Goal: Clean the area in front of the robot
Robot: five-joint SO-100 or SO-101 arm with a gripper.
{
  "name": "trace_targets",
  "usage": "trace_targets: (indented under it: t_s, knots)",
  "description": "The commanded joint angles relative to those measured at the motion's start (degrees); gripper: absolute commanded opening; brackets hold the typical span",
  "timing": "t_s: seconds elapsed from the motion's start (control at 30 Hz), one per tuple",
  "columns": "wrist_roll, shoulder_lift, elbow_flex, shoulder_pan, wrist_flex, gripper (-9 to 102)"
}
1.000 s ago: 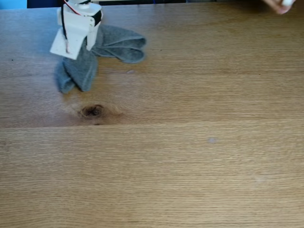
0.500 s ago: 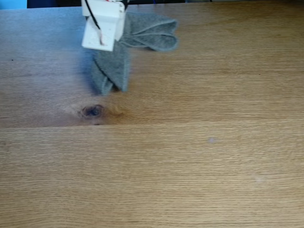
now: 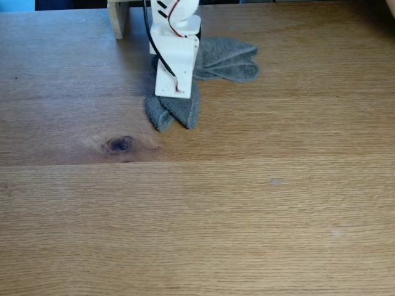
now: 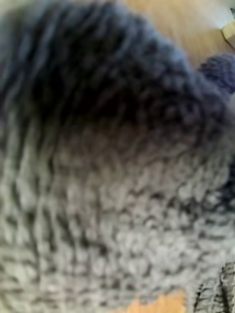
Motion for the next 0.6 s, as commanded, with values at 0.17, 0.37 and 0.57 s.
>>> trace_targets:
  t_s: [0.17, 0.37, 0.57]
  knots:
    - [-6.68, -6.68, -5.98, 4.83, -26.1, 0]
    - [-10.81, -9.84, -17.84, 16.79, -18.11, 0]
    - [-10.63, -12.22, -27.95, 25.22, -9.76, 0]
